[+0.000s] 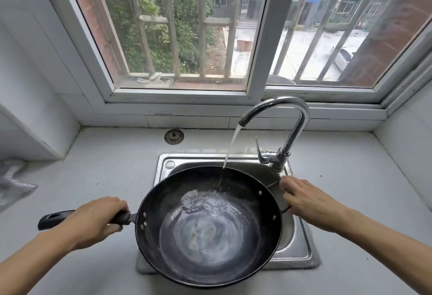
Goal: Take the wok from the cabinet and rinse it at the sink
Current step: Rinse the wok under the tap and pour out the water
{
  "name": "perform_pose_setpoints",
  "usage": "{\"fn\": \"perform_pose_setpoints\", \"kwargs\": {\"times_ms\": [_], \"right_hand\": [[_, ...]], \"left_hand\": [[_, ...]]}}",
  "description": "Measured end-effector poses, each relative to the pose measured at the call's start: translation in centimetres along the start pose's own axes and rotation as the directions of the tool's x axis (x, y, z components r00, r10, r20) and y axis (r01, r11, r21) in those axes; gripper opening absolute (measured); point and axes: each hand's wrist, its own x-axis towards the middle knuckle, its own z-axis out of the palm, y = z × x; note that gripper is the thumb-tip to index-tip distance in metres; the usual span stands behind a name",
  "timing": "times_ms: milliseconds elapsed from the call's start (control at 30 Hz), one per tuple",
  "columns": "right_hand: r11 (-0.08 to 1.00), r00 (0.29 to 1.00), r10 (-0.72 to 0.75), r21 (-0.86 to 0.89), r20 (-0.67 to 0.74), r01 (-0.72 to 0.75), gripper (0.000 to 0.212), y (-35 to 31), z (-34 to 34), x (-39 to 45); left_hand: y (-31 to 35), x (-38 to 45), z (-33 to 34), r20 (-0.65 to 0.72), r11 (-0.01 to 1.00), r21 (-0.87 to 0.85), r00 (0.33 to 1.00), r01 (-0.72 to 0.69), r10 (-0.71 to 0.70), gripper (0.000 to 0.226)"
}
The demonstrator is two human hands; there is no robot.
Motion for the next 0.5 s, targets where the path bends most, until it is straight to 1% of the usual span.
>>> {"fn": "perform_pose_setpoints", "kwargs": {"times_ms": [100, 167, 233, 300, 433, 500], "right_hand": [[1.0, 0.995, 0.006, 0.004, 0.095, -0.007, 0.029, 0.3, 1.3, -0.2], [0.999, 0.989, 0.027, 0.029, 0.147, -0.032, 0.033, 0.5, 1.9, -0.4], [0.995, 0.977, 0.051, 0.078, 0.208, -0.068, 0.033, 0.6, 1.8, -0.4], [0.99, 0.967, 0.041, 0.122, 0.25, -0.073, 0.029, 0.6, 1.7, 0.0], [0.988, 0.948, 0.025, 0.138, 0.318, -0.072, 0.022, 0.6, 1.2, 0.3], [0.989, 0.951, 0.025, 0.134, 0.307, -0.069, 0.023, 0.5, 1.2, 0.8]], "left_hand": [[-0.2, 0.1, 0.4, 0.029, 0.999, 0.018, 0.999, -0.037, 0.037, 0.017], [-0.1, 0.3, 0.6, 0.042, 0.998, 0.029, 0.998, -0.048, 0.046, 0.014], [0.2, 0.6, 0.4, 0.036, 0.998, 0.041, 0.998, -0.054, 0.053, 0.01], [0.5, 1.1, 0.2, 0.01, 0.997, 0.058, 0.998, -0.056, 0.056, 0.01], [0.4, 1.9, -0.3, -0.047, 0.996, 0.072, 0.998, -0.045, 0.049, 0.015], [0.3, 2.2, -0.5, -0.06, 0.997, 0.064, 0.997, -0.044, 0.048, 0.016]]}}
